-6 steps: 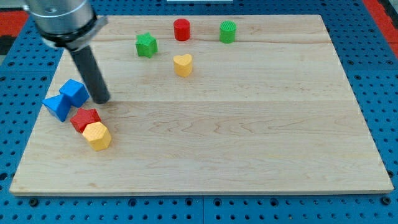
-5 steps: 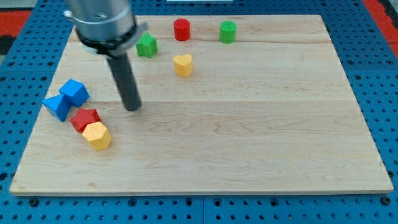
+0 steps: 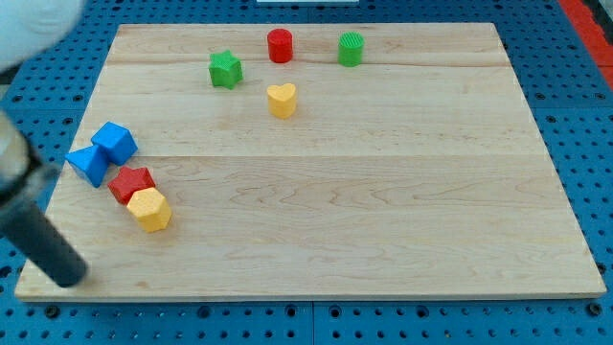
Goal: Slide the red star towards green star
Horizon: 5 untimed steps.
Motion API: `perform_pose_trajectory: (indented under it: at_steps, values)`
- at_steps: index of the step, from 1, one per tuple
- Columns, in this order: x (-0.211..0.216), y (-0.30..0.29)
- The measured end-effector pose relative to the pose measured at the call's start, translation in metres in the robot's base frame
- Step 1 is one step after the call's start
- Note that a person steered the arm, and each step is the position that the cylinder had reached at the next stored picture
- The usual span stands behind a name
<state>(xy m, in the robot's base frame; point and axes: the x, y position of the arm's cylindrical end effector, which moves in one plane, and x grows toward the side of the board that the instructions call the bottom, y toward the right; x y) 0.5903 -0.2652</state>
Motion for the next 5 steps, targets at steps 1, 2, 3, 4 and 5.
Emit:
perform_pose_trajectory:
  at_steps: [1, 2, 3, 4, 5]
  values:
    - [-0.042, -0.022]
    - [-0.08, 0.021]
    - [-0.096, 0.088]
    - [-0.104, 0.137]
    - [-0.13, 0.149]
